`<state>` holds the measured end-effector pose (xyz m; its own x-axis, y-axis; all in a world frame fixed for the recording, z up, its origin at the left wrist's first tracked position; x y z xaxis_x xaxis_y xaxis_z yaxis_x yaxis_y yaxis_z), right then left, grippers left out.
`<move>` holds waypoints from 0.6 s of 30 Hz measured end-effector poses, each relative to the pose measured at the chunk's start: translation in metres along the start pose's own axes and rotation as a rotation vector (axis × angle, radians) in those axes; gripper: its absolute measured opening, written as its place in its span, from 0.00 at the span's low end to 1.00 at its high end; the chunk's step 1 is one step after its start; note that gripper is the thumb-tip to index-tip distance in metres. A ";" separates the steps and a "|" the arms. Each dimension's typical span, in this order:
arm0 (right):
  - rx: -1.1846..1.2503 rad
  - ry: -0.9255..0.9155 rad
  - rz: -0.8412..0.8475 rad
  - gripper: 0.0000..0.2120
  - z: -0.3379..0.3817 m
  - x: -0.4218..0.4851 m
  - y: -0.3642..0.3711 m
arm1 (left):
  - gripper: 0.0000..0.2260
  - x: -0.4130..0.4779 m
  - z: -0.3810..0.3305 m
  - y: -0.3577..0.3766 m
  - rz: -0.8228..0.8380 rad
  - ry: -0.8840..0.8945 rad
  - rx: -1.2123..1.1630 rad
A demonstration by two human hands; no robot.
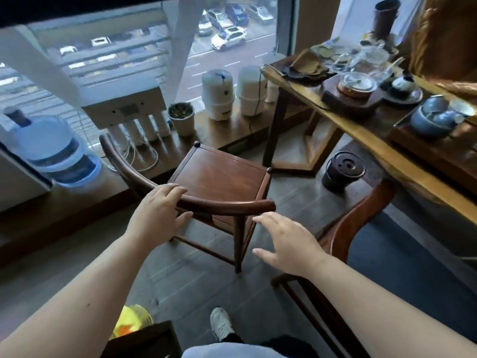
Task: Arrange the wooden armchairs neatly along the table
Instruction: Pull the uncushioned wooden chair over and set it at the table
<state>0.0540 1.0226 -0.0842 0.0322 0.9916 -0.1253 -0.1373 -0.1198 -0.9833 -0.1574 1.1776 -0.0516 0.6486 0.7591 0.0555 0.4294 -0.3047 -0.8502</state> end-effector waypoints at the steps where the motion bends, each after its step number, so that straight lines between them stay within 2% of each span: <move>1: -0.002 -0.007 0.001 0.32 0.003 0.010 0.000 | 0.24 0.004 0.003 -0.003 0.008 0.028 -0.013; 5: 0.030 -0.032 -0.048 0.31 0.014 0.052 -0.005 | 0.28 0.028 0.021 -0.012 0.068 0.087 0.047; 10: 0.116 -0.086 -0.019 0.29 0.025 0.100 0.001 | 0.33 0.057 0.042 -0.008 0.245 0.137 0.219; 18: 0.284 -0.157 0.295 0.27 0.006 0.156 0.029 | 0.36 0.086 0.087 0.008 0.523 0.108 0.419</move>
<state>0.0494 1.1739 -0.1315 -0.1975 0.9149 -0.3520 -0.3853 -0.4027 -0.8303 -0.1531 1.2901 -0.0993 0.7731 0.5043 -0.3848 -0.2236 -0.3511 -0.9092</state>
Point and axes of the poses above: each hand's wrist, its own x-axis towards the middle knuckle, its own y-axis out of the palm, z = x × y, the point moved 5 cm from there along x, towards the middle knuckle, and after that the axes turned 14 degrees about -x, right-handed, at the moved point
